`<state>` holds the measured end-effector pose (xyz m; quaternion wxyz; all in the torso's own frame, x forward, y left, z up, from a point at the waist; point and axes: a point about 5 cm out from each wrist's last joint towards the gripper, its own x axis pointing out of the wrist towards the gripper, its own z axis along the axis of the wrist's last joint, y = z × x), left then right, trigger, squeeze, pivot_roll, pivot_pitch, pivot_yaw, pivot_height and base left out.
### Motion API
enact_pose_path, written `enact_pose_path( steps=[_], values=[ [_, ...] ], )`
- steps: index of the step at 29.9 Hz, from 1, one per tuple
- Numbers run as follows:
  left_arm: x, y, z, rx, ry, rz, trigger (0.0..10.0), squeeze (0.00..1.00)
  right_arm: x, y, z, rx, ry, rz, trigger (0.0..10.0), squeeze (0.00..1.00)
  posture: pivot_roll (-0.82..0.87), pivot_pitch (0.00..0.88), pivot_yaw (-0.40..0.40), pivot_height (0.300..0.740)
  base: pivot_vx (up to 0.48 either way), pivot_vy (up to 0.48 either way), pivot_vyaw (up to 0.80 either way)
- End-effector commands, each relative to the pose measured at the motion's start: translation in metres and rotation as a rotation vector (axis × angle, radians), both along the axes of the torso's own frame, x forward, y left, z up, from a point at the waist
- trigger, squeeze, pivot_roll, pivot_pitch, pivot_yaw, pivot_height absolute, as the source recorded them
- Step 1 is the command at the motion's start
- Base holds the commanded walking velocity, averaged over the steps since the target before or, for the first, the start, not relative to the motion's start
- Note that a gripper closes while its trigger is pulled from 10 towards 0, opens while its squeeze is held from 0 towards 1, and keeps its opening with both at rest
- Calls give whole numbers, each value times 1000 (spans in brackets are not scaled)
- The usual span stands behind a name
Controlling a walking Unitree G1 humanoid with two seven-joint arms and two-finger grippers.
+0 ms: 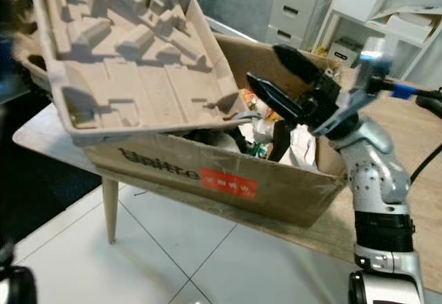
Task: Picking trash to rubbish bin
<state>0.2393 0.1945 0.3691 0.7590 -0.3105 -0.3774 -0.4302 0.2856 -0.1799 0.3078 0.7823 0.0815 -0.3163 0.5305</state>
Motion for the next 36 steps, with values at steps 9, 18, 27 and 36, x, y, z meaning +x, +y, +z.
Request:
enact_pose_path(
  steps=[9, 18, 27, 36],
  values=[
    [9, -35, -3, 5, 48, -82, 10000, 0, -21, -21, 3, 149, -30, 133, 10000, 0, 94, 104, -39, 740, 0, 0, 0],
    [11, -44, -5, 13, 63, -97, 10000, 0, -44, -25, 7, 293, -61, 394, 10000, 0, 84, 110, -35, 740, 0, 0, 0],
    [10, -61, -13, 65, 46, -181, 10000, 0, -56, -28, -5, 328, -49, 566, 10000, 0, 78, 115, -34, 740, 0, 0, 0],
    [10, -63, -15, 65, 46, -157, 10000, 0, -52, -28, -7, 321, -11, 498, 10000, 0, 76, 119, -37, 740, 0, 0, 0]
  ],
)
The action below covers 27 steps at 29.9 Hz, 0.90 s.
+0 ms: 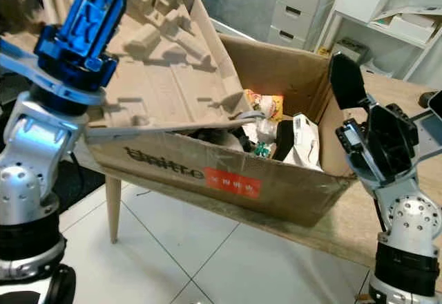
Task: Picking trash to rubbish bin
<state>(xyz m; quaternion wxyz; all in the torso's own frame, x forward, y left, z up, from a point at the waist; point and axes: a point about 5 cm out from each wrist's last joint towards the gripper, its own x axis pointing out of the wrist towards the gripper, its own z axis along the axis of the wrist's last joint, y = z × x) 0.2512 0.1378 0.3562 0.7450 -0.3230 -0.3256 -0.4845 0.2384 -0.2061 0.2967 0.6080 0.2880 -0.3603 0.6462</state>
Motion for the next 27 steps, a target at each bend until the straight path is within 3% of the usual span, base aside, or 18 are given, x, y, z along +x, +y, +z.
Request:
enact_pose_path(
  steps=[1, 2, 4, 5, 6, 8, 9, 12, 13, 14, 16, 17, 18, 19, 21, 27],
  values=[
    [0, 1, 1, 31, -31, 54, 10000, 0, 14, -5, 12, 23, 19, -227, 10000, 0, 76, 119, -38, 740, 0, 0, 0],
    [0, 6, 3, 32, -47, 86, 10000, 0, 22, -7, 16, 35, 48, -304, 10000, 0, 74, 118, -37, 740, 0, 0, 0],
    [0, 6, 3, 32, -47, 86, 10000, 0, 22, -7, 16, 35, 48, -304, 10000, 0, 74, 118, -37, 740, 0, 0, 0],
    [6, 39, 10, -1, -39, 250, 10000, 0, 32, -14, 27, 53, 79, -415, 10000, 0, 78, 117, -39, 740, 0, 0, 0],
    [6, 39, 10, -1, -39, 250, 10000, 0, 32, -14, 27, 53, 79, -415, 10000, 0, 78, 117, -39, 740, 0, 0, 0],
    [11, 64, 12, -16, -16, 380, 10000, 0, 38, -18, 33, 62, 99, -478, 10000, 0, 80, 116, -39, 740, 0, 0, 0],
    [11, 64, 12, -16, -16, 380, 10000, 0, 38, -18, 33, 62, 99, -478, 10000, 0, 80, 116, -39, 740, 0, 0, 0],
    [14, 110, 10, -83, 41, 561, 10000, 0, 55, -22, 40, 37, 170, -666, 10000, 0, 79, 115, -39, 740, 0, 0, 0],
    [14, 110, 10, -83, 41, 561, 10000, 0, 55, -22, 40, 37, 170, -666, 10000, 0, 79, 115, -39, 740, 0, 0, 0],
    [14, 124, 7, -95, 66, 619, 10000, 0, 60, -23, 41, 45, 191, -703, 10000, 0, 80, 115, -41, 740, 0, 0, 0],
    [14, 124, 7, -95, 66, 619, 10000, 0, 60, -23, 41, 45, 191, -703, 10000, 0, 80, 115, -41, 740, 0, 0, 0],
    [13, 138, 4, -117, 95, 665, 10000, 0, 62, -23, 40, 41, 203, -727, 10000, 0, 82, 116, -42, 740, 0, 0, 0],
    [13, 138, 4, -117, 95, 665, 10000, 0, 62, -23, 40, 41, 203, -727, 10000, 0, 82, 116, -42, 740, 0, 0, 0],
    [7, 160, -1, -143, 126, 728, 10000, 0, 64, -19, 37, 33, 214, -740, 10000, 0, 90, 119, -49, 740, 0, 0, 0],
    [4, 164, -1, -148, 124, 735, 10000, 0, 64, -16, 35, 27, 215, -737, 10000, 0, 91, 118, -50, 740, 0, 0, 0],
    [-7, 155, 4, -91, 63, 673, 10000, 0, 67, -9, 34, 9, 216, -726, 10000, 0, 102, 117, -56, 740, -166, 0, 0]
  ],
)
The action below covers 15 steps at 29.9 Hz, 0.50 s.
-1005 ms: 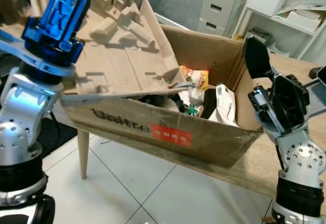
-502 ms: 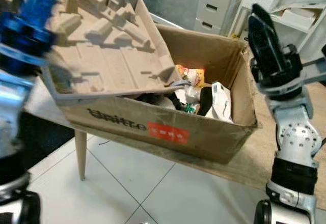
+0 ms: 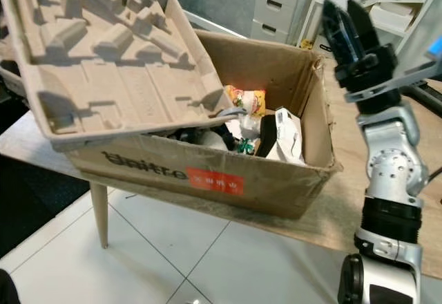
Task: Picking trash to rubbish bin
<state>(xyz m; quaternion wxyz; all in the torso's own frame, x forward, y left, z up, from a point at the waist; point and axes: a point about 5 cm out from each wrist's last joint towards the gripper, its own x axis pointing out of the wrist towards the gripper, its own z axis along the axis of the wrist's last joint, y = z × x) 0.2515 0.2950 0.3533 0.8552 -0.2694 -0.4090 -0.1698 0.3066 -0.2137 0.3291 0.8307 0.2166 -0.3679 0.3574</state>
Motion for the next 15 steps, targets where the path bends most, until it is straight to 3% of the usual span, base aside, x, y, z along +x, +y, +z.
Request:
enact_pose_path(
  steps=[1, 10, 15],
  values=[
    [-8, -3, 7, 66, -26, -13, 10000, 0, 0, -1, 2, 1, -15, -18, 10000, 0, 102, 117, -56, 740, -360, 0, 0],
    [-10, -4, 8, 93, -52, -54, 10000, 0, 1, 1, 0, -17, -22, -10, 10000, 0, 101, 107, -51, 740, -393, 0, 0],
    [-8, -5, 7, 103, -38, -58, 10000, 0, 8, -10, -4, -14, 17, -99, 10000, 0, 97, 104, -46, 740, -382, 0, 0]
  ],
)
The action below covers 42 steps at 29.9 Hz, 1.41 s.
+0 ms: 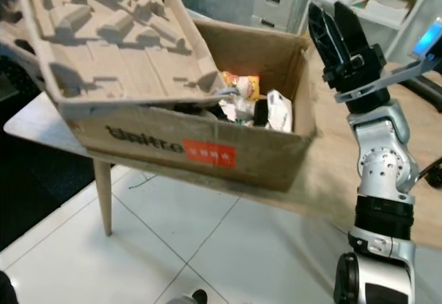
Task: Picking trash to rubbish bin
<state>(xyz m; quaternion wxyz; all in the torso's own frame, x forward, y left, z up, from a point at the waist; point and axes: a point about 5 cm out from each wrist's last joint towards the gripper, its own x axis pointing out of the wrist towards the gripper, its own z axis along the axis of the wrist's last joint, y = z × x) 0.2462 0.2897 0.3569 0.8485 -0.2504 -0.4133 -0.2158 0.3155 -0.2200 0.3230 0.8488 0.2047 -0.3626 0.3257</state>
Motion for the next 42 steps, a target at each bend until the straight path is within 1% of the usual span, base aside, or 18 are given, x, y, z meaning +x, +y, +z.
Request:
enact_pose_path(
  steps=[1, 13, 16, 19, 20, 22, 23, 25, 29, 30, 31, 32, 34, 35, 37, 38, 40, 42],
  values=[
    [-2, 0, 2, 41, 8, 4, 10000, 0, 1, -4, 1, -21, -1, -48, 10000, 0, 95, 104, -45, 740, -382, 0, 0],
    [11, -2, -23, 36, 103, -3, 10000, 0, 10, -2, -21, -152, 80, -94, 10000, 0, 95, 115, -45, 740, -378, 0, 0],
    [19, -3, -45, 94, 189, 17, 10000, 0, 17, 7, -43, -306, 170, -98, 10000, 0, 98, 116, -45, 740, -271, 0, 0],
    [29, -11, -83, 219, 326, 3, 10000, 0, 27, 12, -77, -409, 320, -110, 10000, 0, 98, 118, -42, 740, 0, 0, 0],
    [29, -11, -83, 219, 326, 3, 10000, 0, 27, 12, -77, -409, 320, -110, 10000, 0, 98, 118, -42, 740, 0, 0, 0],
    [35, -17, -128, 278, 476, -41, 10000, 0, 31, 16, -112, -455, 442, -105, 10000, 0, 97, 118, -39, 740, 0, 0, 0],
    [35, -17, -128, 278, 476, -41, 10000, 0, 31, 16, -112, -455, 442, -105, 10000, 0, 97, 118, -39, 740, 0, 0, 0],
    [35, -25, -164, 353, 595, -98, 10000, 0, 32, 17, -140, -462, 545, -118, 10000, 0, 100, 118, -40, 740, 0, 0, 0],
    [34, -31, -187, 416, 676, -123, 10000, 0, 33, 16, -158, -455, 611, -136, 10000, 0, 99, 118, -40, 740, 0, 0, 0],
    [33, -37, -237, 451, 863, -135, 10000, 0, 27, 11, -205, -447, 789, -187, 10000, 0, 98, 117, -40, 740, 0, 0, 0],
    [31, -39, -257, 467, 938, -132, 10000, 0, 23, 10, -224, -440, 861, -201, 10000, 0, 98, 117, -40, 740, 0, 0, 0],
    [31, -39, -257, 467, 938, -132, 10000, 0, 23, 10, -224, -440, 861, -201, 10000, 0, 98, 117, -40, 740, 0, 0, 0],
    [26, -39, -294, 486, 1084, -88, 10000, 0, 11, 6, -258, -422, 1010, -251, 10000, 0, 107, 115, -43, 740, 0, 0, 0],
    [26, -39, -294, 486, 1084, -88, 10000, 0, 11, 6, -258, -422, 1010, -251, 10000, 0, 107, 115, -43, 740, 0, 0, 0],
    [18, -38, -325, 537, 1228, -32, 10000, 0, -1, 3, -279, -404, 1107, -283, 10000, 0, 107, 114, -42, 740, 0, 0, 0],
    [18, -38, -325, 537, 1228, -32, 10000, 0, -1, 3, -279, -404, 1107, -283, 10000, 0, 107, 114, -42, 740, 0, 0, 0],
    [-2, -34, -363, 540, 1437, 76, 10000, 0, -25, -1, -312, -422, 1257, -339, 10000, 0, 104, 112, -41, 740, 0, 0, 0],
    [-10, -33, -374, 527, 1498, 107, 10000, 0, -34, -3, -323, -438, 1308, -363, 10000, 0, 104, 112, -41, 740, 0, 0, 0]
  ],
)
